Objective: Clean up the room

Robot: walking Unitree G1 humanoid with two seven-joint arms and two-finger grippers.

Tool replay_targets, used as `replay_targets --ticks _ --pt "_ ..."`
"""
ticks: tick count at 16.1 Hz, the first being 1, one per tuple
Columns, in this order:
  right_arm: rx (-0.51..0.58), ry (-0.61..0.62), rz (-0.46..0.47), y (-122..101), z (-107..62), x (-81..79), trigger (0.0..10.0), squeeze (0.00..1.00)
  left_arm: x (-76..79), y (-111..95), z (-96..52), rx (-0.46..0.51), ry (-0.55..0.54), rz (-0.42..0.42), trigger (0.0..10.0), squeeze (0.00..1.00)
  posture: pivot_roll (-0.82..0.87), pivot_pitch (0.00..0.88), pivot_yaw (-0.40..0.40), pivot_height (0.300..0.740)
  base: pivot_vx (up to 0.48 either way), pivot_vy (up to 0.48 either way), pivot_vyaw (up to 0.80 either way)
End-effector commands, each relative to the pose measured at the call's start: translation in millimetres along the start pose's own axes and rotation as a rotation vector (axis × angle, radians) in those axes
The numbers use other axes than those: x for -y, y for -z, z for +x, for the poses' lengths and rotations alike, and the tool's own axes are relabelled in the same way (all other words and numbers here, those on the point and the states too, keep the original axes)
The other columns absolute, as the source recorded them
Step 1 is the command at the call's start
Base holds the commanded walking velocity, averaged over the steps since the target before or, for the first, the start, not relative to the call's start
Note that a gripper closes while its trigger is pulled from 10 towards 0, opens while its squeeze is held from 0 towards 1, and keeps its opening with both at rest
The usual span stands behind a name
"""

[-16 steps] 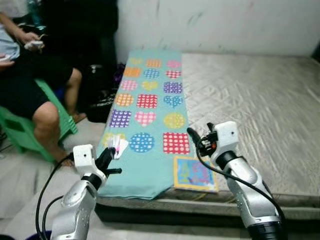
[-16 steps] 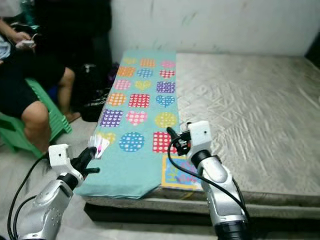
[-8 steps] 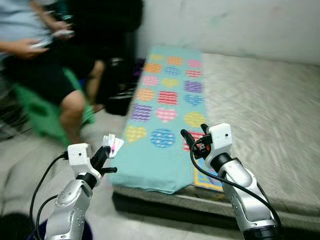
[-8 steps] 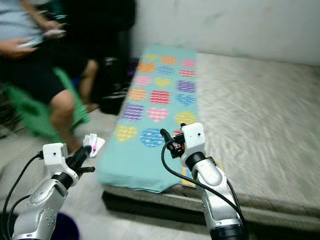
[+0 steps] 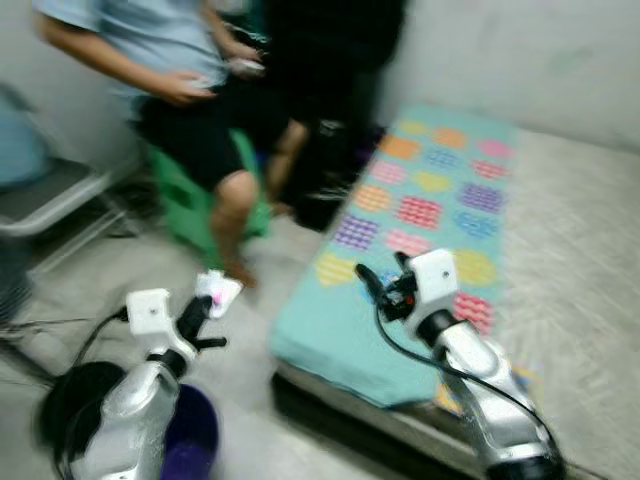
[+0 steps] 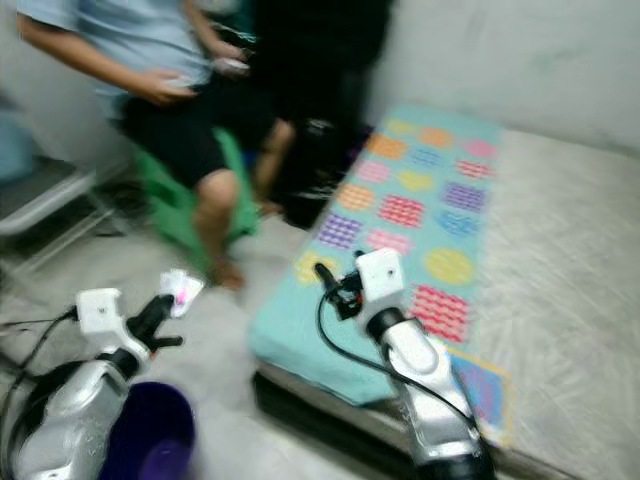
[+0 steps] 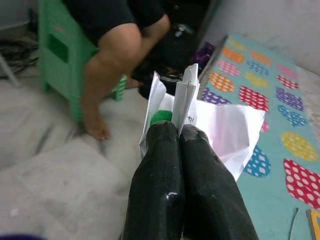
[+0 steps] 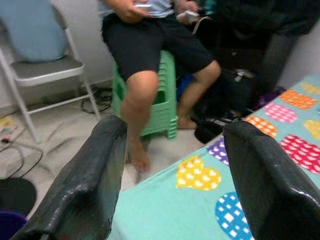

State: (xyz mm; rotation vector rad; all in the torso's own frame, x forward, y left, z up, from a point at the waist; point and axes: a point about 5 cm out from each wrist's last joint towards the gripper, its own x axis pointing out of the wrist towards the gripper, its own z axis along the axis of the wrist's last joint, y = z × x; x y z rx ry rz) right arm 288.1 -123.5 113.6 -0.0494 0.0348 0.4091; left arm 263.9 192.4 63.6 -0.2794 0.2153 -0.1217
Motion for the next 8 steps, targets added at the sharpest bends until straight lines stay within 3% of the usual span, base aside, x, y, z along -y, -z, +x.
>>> replay_targets --ticks 1,3,6,8 --pt "0.003 -0.002 0.006 -2 -0.1 -1.1 10.0 0.00 -1.2 -2 -0.8 -0.006 -0.005 0.020 10.0 0.00 -0.18 0.000 -0.007 0.740 0.000 0.000 0.80" --pt "0.003 -0.002 0.008 -1 -0.4 -1.8 10.0 0.00 -3.3 -3 -3.1 0.000 -0.030 0.036 10.0 0.00 -0.19 0.000 -0.003 0.740 0.000 0.000 0.80" --pt "0.004 0.020 -0.015 -4 -1.5 2.5 10.0 0.00 -9.5 -7 -22.3 0.009 -0.049 0.107 10.0 0.00 -0.19 0.000 0.002 0.740 0.000 0.000 0.80" --pt "0.003 0.077 0.003 -3 -1.6 9.0 10.0 0.00 -15.5 -6 -30.2 0.014 -0.087 0.133 10.0 0.00 -0.17 0.000 -0.003 0.740 0.000 0.000 0.00"
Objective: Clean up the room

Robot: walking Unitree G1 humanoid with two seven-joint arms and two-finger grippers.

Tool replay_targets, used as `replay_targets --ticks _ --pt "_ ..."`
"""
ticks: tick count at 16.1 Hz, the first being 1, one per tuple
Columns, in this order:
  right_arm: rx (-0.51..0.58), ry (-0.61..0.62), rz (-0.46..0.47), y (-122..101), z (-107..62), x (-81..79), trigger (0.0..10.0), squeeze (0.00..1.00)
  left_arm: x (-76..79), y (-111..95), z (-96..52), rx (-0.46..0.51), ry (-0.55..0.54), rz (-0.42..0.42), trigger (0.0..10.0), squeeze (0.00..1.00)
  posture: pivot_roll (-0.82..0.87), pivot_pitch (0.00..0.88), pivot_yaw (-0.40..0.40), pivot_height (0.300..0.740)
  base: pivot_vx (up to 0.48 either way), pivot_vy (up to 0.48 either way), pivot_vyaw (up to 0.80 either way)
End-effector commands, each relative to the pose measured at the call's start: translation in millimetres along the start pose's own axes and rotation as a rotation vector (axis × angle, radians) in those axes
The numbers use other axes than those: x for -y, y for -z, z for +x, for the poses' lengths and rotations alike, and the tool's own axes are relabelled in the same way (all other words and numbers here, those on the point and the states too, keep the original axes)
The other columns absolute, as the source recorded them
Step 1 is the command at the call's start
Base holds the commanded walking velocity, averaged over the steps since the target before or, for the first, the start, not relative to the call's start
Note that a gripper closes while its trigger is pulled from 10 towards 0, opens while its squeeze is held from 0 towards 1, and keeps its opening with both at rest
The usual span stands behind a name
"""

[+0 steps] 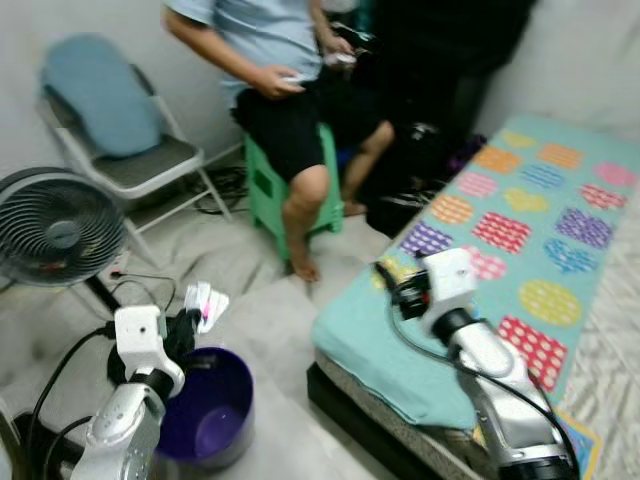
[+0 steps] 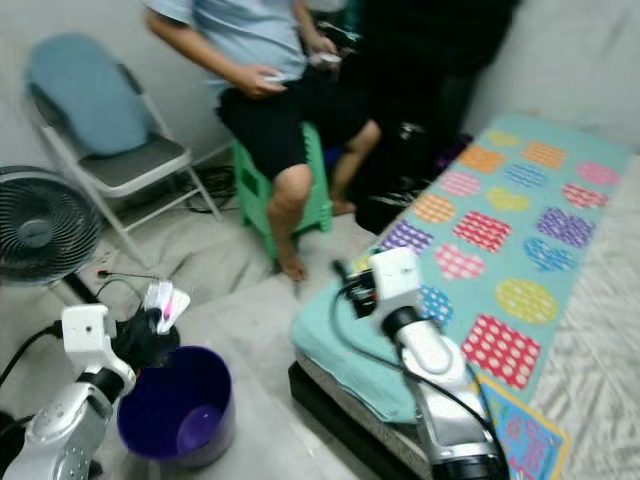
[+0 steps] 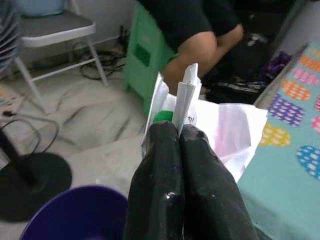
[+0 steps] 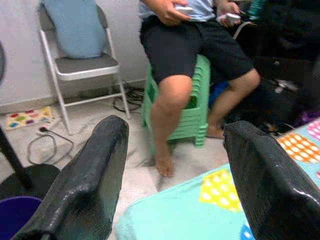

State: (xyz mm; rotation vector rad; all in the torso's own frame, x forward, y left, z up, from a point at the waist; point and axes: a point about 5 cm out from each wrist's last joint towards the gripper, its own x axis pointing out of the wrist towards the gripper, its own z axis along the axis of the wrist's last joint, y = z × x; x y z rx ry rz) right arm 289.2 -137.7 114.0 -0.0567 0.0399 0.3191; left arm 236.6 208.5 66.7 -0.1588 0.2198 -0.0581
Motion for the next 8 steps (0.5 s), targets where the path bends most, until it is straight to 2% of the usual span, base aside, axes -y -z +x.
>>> replay_targets --ticks 1,3,8 --pt "0.008 -0.001 0.018 -2 3.5 -5.1 10.0 0.00 -7.3 -5 -0.7 0.017 -0.037 0.022 10.0 0.00 -0.17 0.000 -0.003 0.740 0.000 0.000 0.00" --pt "0.006 -0.026 0.006 -2 4.8 -12.4 10.0 0.00 -8.5 -6 2.5 0.021 -0.067 0.027 10.0 0.00 -0.17 0.000 -0.003 0.740 0.000 0.000 0.24" --pt "0.009 -0.026 0.007 -3 5.9 -10.4 10.0 0.00 0.7 -8 9.9 0.022 -0.018 0.020 10.0 0.00 -0.18 0.000 0.005 0.740 0.000 0.000 0.80"
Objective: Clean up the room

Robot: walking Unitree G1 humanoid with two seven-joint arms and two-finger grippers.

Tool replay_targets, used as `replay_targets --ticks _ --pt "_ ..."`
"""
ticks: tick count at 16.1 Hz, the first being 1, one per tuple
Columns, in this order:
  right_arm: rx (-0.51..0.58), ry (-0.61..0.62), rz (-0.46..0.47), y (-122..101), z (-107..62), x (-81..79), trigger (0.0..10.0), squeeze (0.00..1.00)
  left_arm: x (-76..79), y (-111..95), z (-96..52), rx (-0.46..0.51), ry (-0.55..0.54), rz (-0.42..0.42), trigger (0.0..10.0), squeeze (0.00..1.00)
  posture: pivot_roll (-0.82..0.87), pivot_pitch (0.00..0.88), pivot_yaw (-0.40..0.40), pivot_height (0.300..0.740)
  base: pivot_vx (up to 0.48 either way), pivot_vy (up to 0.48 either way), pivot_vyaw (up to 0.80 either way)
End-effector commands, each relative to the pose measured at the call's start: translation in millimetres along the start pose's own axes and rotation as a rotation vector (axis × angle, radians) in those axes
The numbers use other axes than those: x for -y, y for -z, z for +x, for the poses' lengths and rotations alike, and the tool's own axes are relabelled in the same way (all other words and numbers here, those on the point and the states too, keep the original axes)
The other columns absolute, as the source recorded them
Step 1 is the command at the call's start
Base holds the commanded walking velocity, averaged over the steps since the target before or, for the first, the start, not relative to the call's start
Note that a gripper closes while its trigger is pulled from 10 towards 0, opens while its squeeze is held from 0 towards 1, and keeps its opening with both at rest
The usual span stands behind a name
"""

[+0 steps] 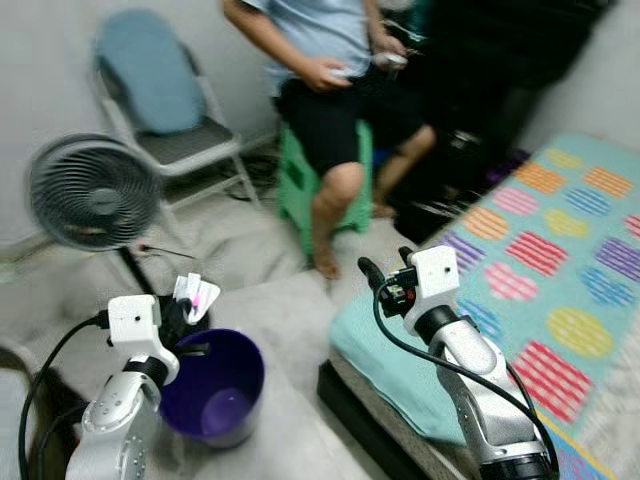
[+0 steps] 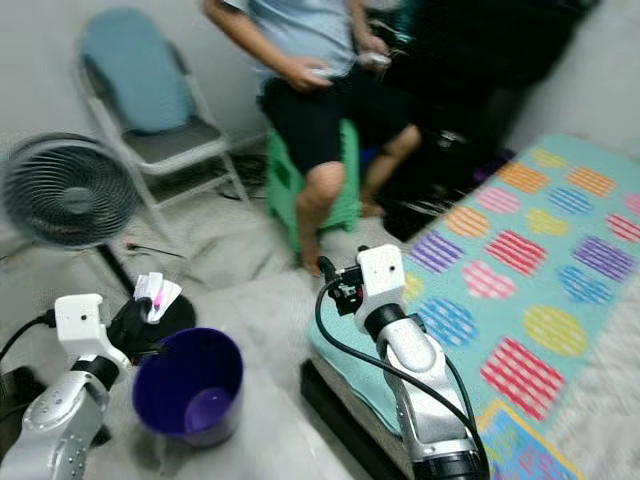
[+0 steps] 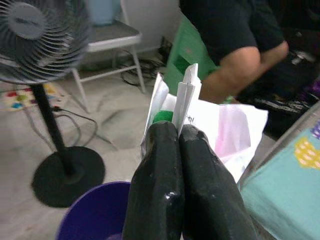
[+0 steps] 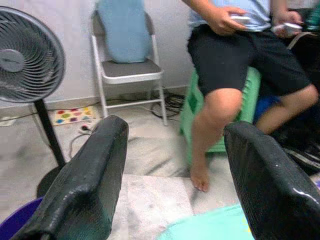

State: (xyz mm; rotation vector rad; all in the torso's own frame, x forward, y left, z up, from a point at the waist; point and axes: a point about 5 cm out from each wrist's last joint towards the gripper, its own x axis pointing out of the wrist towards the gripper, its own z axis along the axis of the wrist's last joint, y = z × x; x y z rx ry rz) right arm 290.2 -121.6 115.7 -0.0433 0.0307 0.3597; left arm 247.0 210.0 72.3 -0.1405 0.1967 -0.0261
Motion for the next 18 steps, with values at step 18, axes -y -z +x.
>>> replay_targets --ticks 18 --pt "-0.001 0.005 0.010 1.4 -2.0 0.7 10.0 0.00 11.6 -1.9 3.4 0.007 0.110 -0.040 10.0 0.00 -0.19 0.000 0.013 0.740 0.124 0.000 0.26"
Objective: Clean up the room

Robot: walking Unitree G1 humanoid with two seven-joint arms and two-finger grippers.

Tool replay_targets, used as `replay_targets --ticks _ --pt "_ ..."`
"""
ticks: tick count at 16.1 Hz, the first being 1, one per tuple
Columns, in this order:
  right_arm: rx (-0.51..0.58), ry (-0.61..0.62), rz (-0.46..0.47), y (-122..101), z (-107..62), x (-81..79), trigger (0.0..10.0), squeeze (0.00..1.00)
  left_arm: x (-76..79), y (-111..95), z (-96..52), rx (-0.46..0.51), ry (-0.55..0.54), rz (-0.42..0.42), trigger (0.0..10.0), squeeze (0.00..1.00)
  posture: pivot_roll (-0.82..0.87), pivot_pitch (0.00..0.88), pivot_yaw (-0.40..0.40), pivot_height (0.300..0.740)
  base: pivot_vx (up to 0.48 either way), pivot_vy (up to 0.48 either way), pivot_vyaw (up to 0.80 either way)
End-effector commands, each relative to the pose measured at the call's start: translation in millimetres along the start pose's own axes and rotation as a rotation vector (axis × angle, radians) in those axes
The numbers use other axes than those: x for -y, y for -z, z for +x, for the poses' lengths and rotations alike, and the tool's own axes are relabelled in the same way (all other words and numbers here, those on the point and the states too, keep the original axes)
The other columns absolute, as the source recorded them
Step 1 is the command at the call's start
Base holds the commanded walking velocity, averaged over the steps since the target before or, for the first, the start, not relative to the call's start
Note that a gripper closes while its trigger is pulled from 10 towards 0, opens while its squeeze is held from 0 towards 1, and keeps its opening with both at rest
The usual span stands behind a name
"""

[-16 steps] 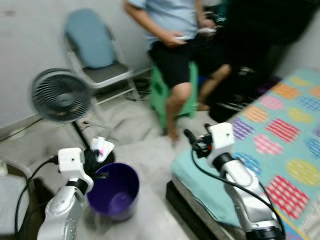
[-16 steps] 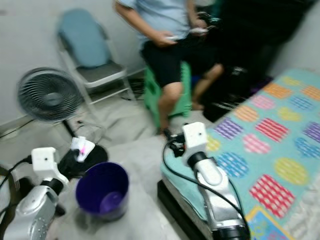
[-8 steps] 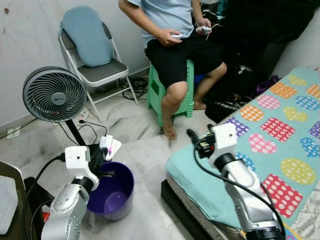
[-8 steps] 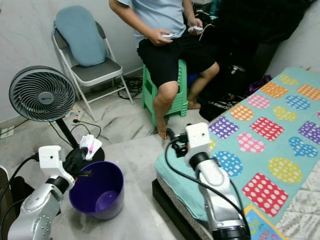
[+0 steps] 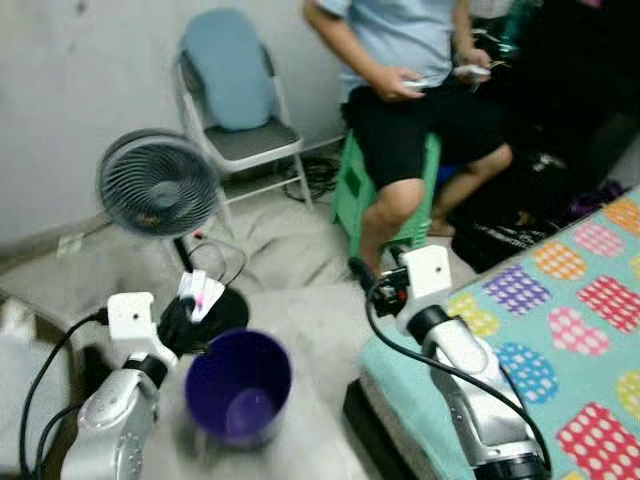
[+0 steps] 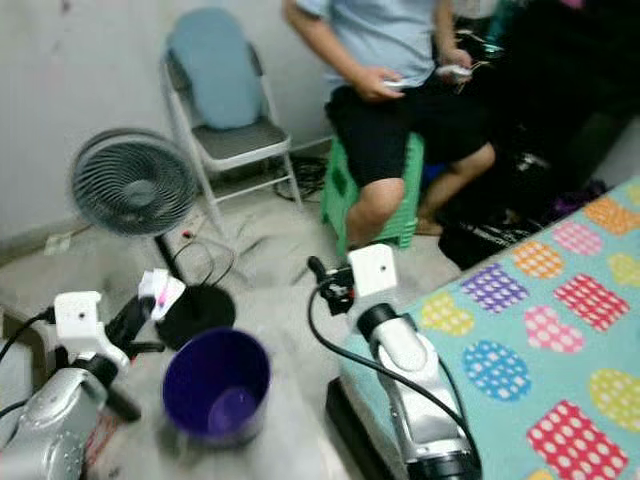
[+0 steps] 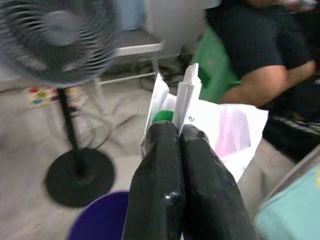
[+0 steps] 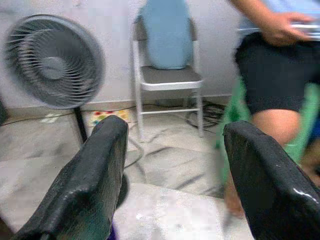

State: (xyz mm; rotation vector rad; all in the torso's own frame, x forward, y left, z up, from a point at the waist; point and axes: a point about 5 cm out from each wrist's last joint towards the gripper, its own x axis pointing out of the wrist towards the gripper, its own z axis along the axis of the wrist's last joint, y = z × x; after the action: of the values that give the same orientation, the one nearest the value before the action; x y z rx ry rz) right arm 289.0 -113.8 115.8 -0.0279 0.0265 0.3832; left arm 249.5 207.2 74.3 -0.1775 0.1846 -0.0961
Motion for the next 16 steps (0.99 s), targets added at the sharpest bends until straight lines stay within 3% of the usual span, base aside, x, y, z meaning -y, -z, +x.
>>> replay_targets --ticks 1,6,11,16 --pt "-0.008 0.029 -0.004 1.7 -3.9 8.4 10.0 0.00 8.4 0.4 2.0 -0.001 0.037 -0.011 10.0 0.00 -0.19 0.000 0.013 0.740 0.266 0.000 0.00" --pt "-0.007 0.026 -0.012 1.3 -3.8 8.3 10.0 0.00 8.2 1.7 3.1 -0.013 0.036 -0.011 10.0 0.00 -0.19 0.000 0.013 0.740 0.000 0.000 0.00" --pt "-0.005 0.026 -0.009 1.3 -3.0 7.2 10.0 0.00 8.1 2.1 3.8 -0.018 0.041 -0.002 10.0 0.00 -0.19 0.000 0.016 0.740 0.000 0.000 0.80" --pt "-0.006 0.031 -0.001 1.9 -2.5 7.1 10.0 0.00 8.8 1.6 4.0 -0.015 0.056 -0.005 10.0 0.00 -0.18 0.000 0.018 0.740 0.116 0.000 0.00"
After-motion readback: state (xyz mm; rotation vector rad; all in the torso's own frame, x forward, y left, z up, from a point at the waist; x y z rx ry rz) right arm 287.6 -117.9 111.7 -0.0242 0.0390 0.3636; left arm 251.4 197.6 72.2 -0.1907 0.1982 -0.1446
